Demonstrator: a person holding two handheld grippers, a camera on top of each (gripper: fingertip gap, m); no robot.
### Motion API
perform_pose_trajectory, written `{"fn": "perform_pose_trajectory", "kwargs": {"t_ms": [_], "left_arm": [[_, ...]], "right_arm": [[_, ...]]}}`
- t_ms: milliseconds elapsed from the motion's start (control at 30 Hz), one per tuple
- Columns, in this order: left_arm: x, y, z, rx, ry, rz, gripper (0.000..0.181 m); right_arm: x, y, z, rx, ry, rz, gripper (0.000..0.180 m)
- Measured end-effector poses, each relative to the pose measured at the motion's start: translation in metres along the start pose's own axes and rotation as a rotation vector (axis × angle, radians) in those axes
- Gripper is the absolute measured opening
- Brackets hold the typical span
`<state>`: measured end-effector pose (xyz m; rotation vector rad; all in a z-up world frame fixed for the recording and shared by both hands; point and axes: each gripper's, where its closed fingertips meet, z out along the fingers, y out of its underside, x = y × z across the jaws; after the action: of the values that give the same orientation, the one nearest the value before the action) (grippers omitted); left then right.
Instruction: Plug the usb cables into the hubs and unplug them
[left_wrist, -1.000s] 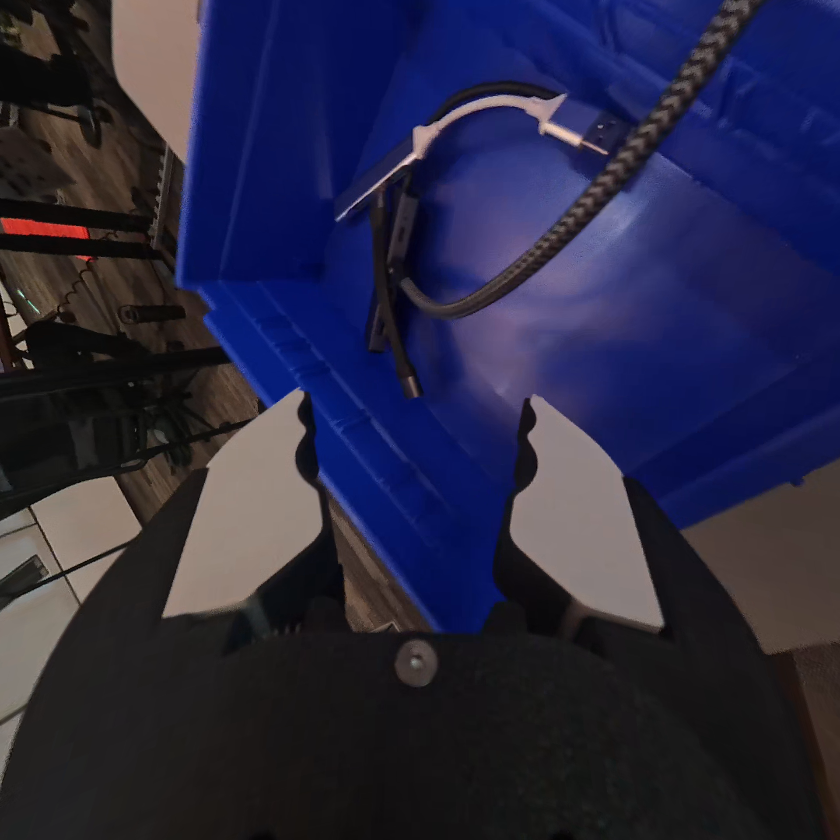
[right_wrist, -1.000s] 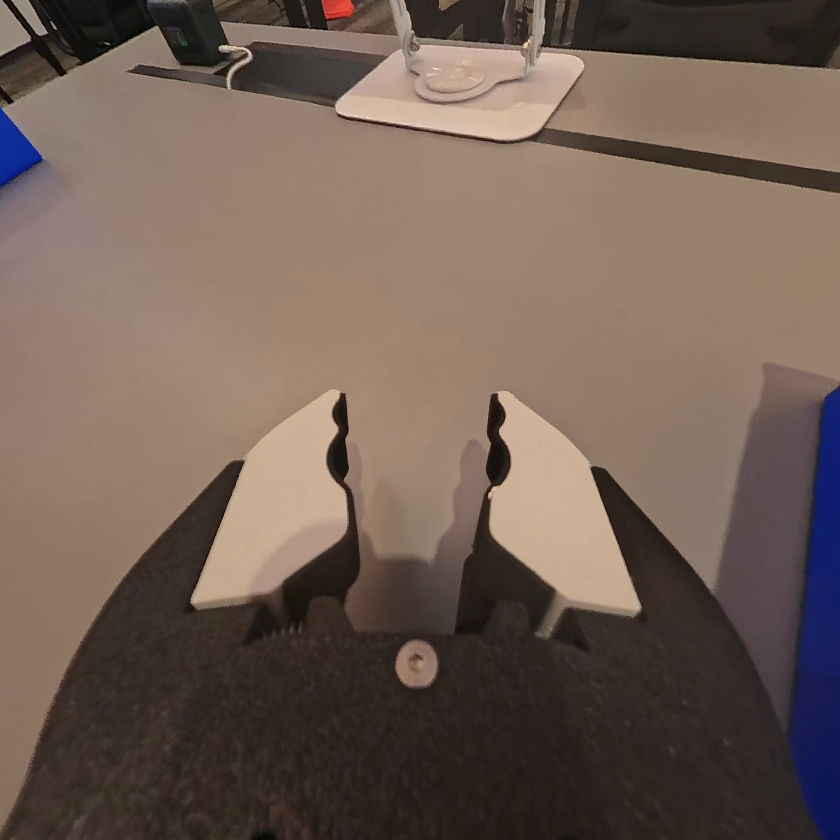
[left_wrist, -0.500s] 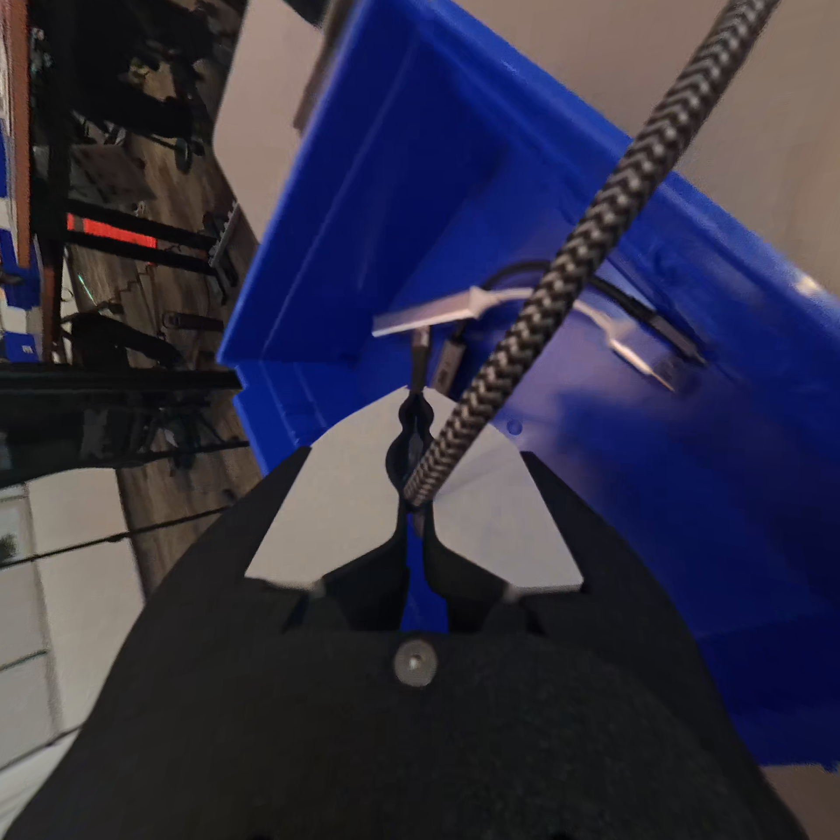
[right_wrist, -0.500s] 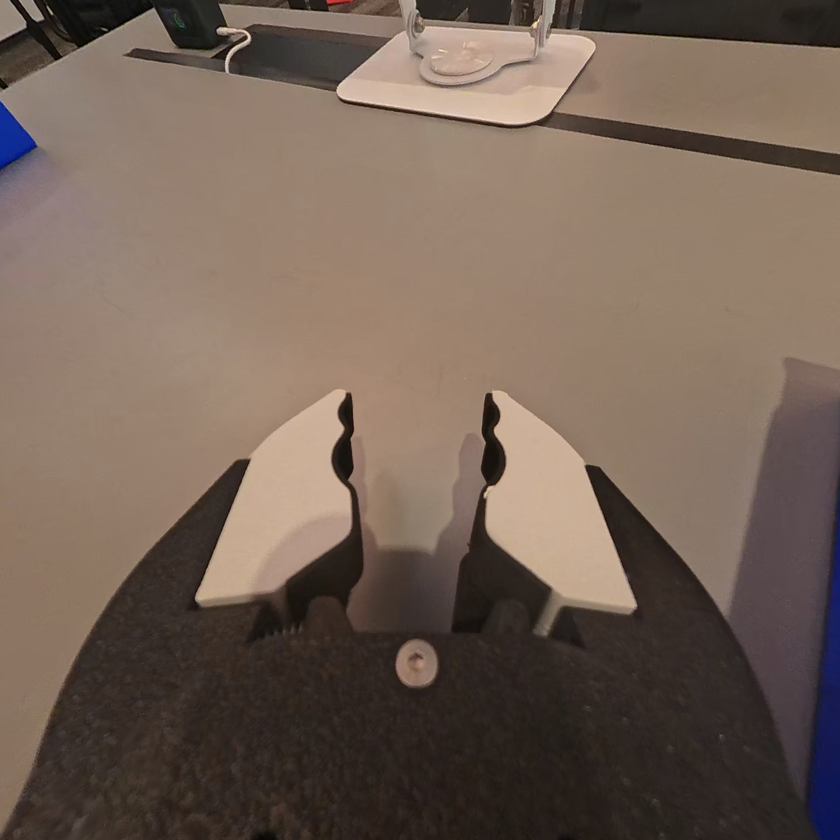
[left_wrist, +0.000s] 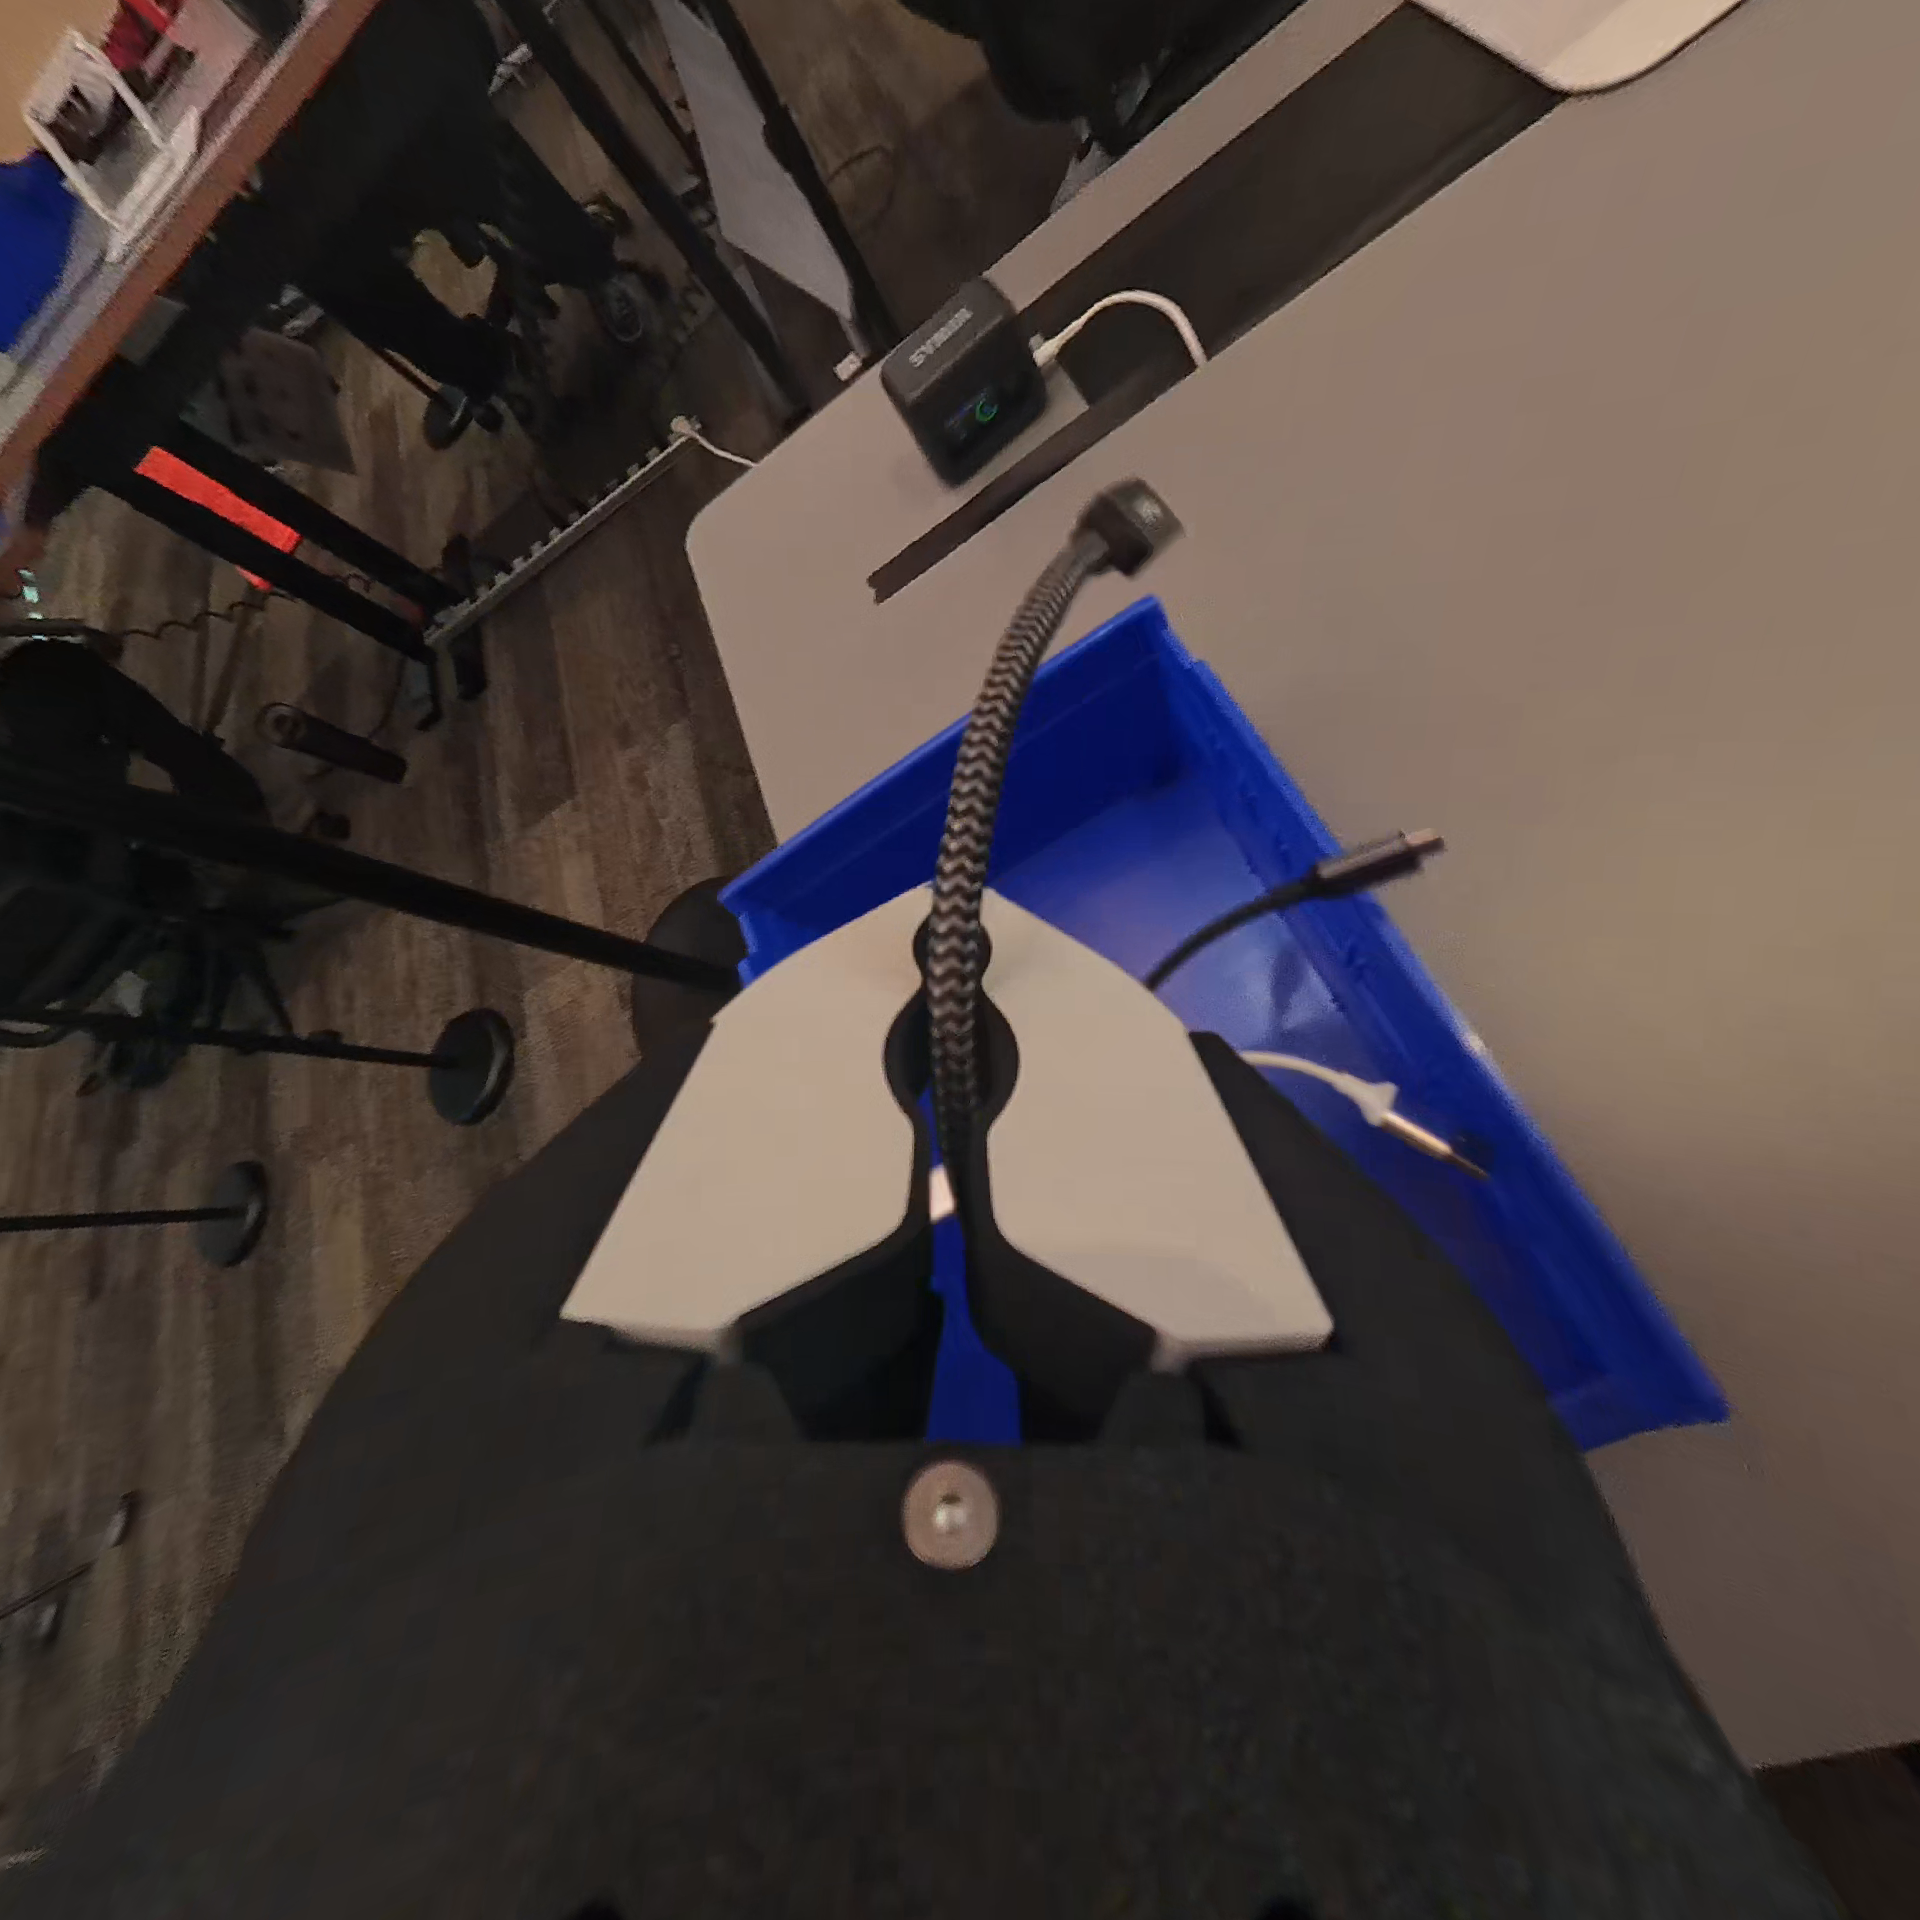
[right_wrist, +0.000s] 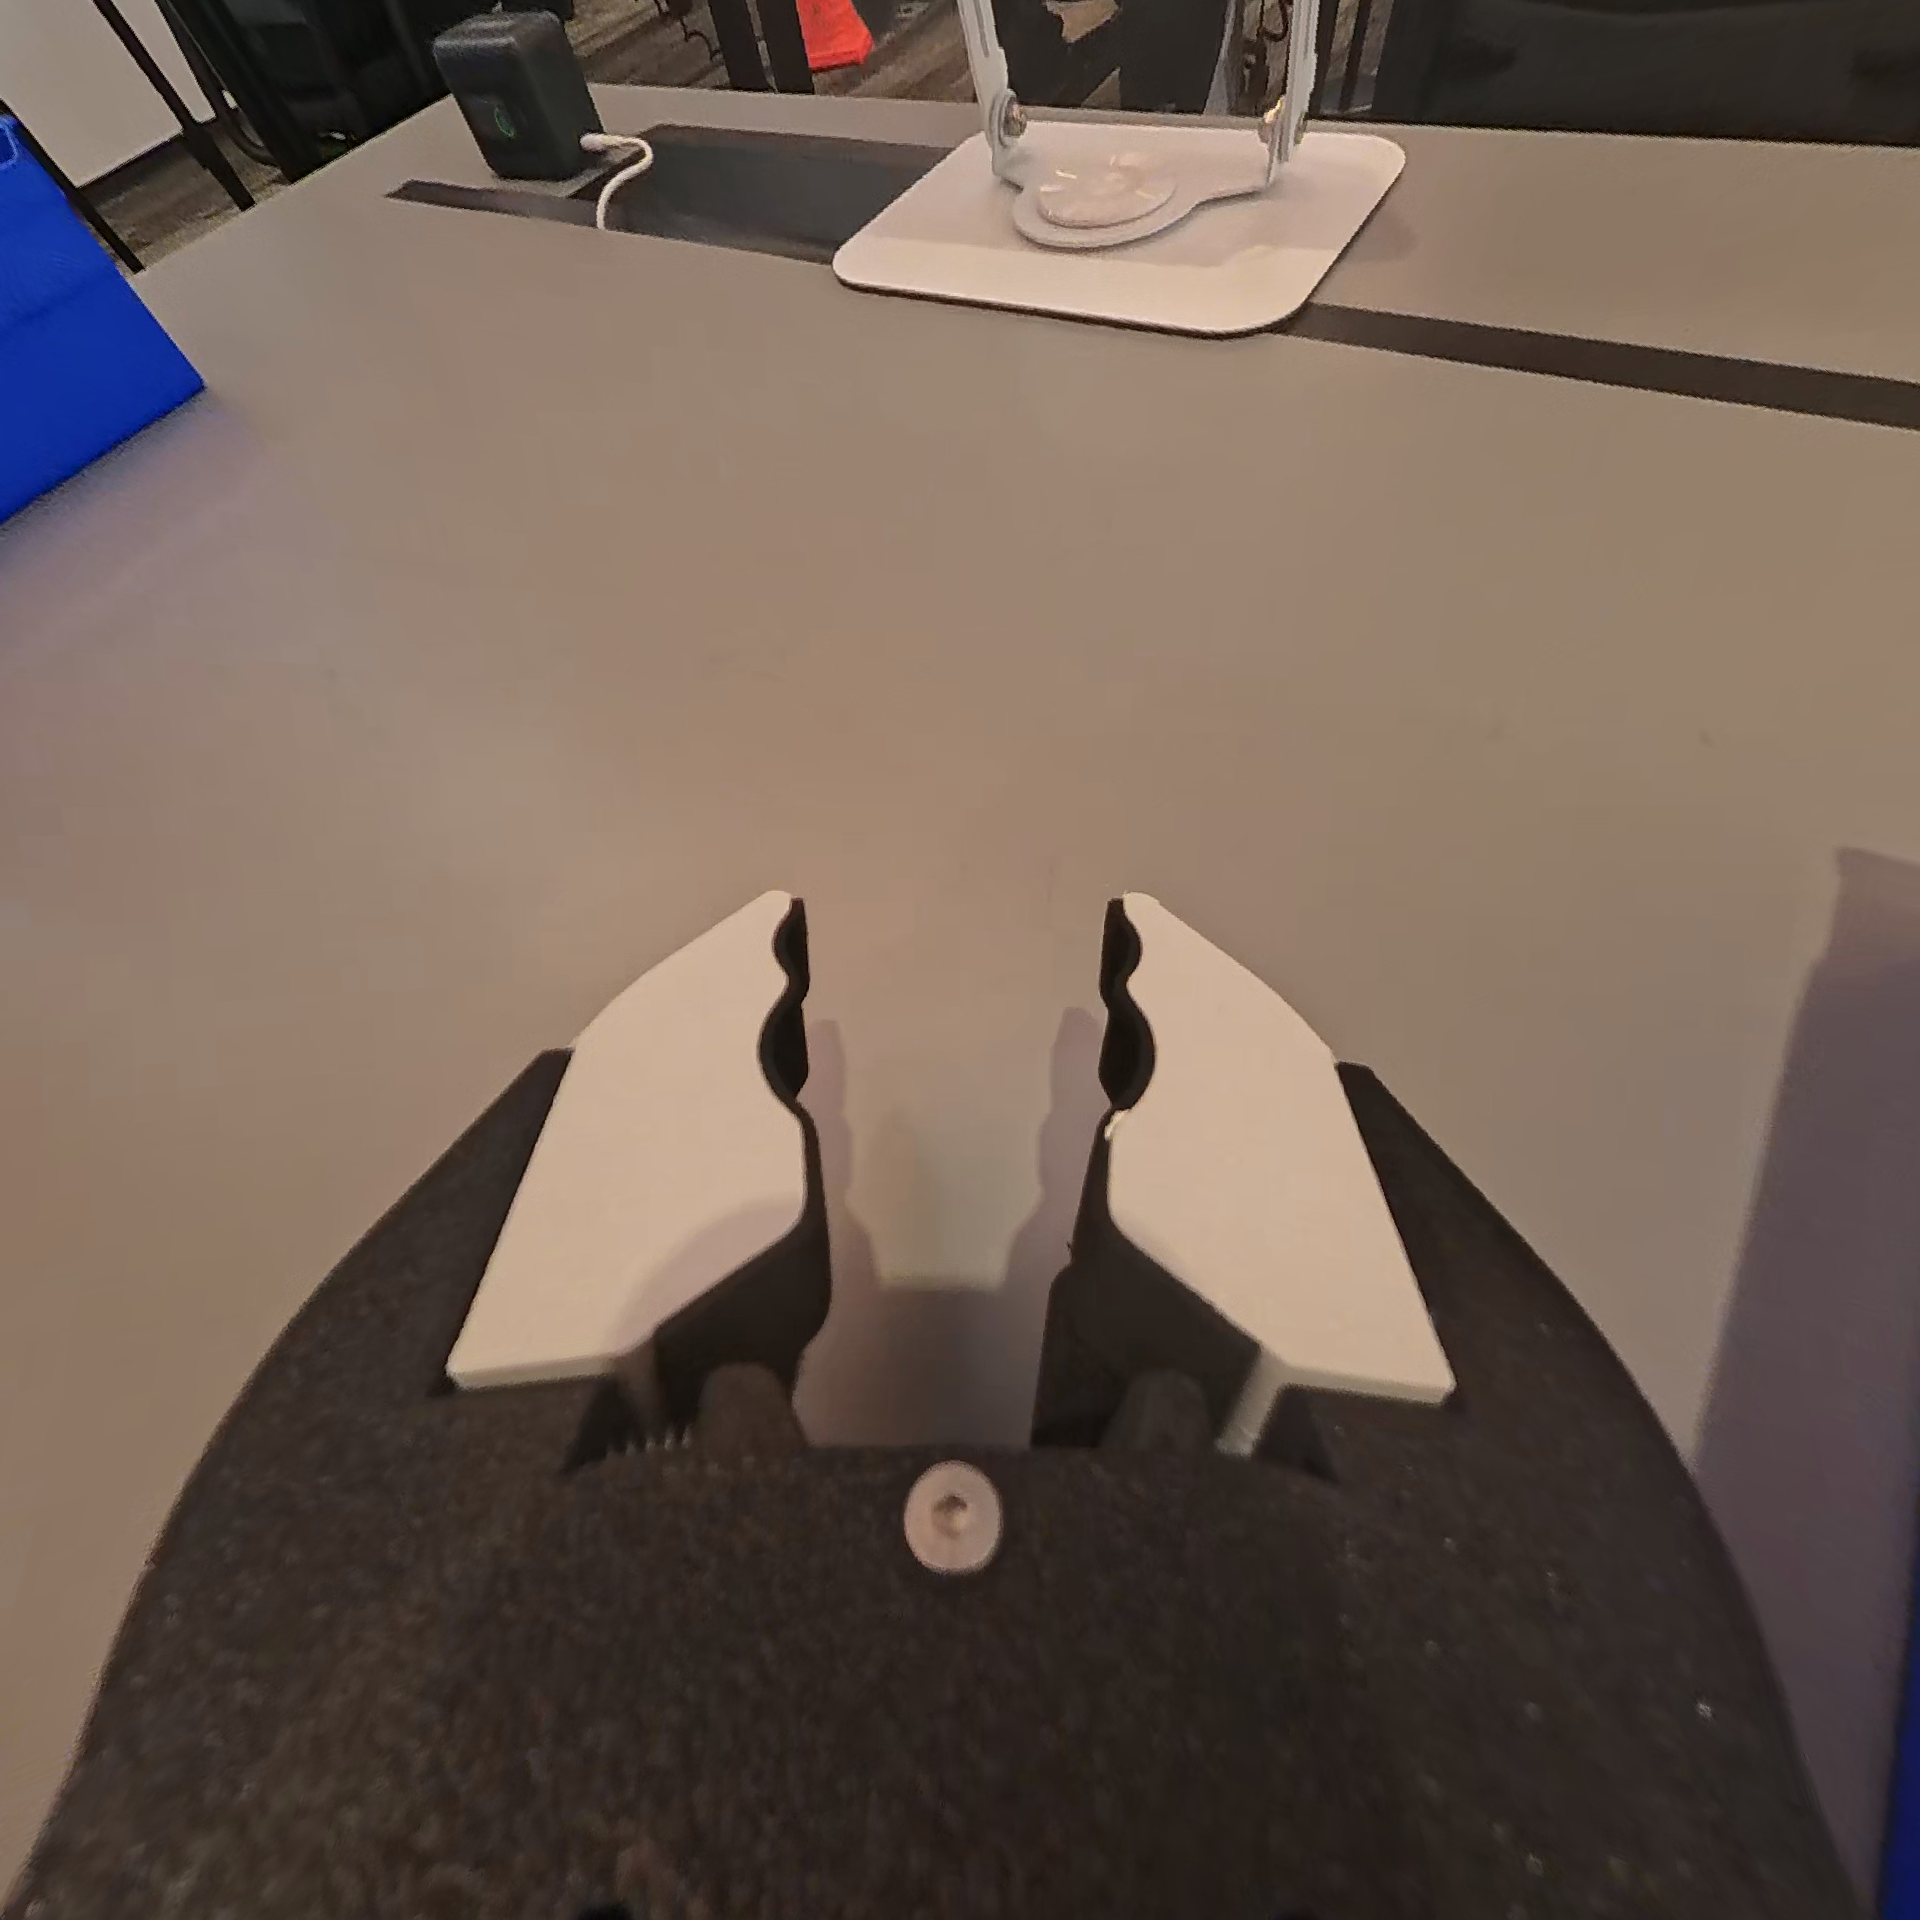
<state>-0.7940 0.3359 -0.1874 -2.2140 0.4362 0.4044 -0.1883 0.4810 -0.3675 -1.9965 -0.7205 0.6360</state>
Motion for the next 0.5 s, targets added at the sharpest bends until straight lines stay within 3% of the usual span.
{"fn": "perform_pose_trajectory", "kwargs": {"t_ms": [200, 500], "left_arm": [[0.007, -0.015, 0.017, 0.000, 0.039, -0.018, 0.000], [0.012, 0.011, 0.037, -0.046, 0.087, -0.106, 0.000]], "right_arm": [[0.003, 0.001, -0.001, -0.002, 0.008, 0.005, 0.052], [0.003, 0.003, 0.000, -0.012, -0.004, 0.009, 0.052]]}}
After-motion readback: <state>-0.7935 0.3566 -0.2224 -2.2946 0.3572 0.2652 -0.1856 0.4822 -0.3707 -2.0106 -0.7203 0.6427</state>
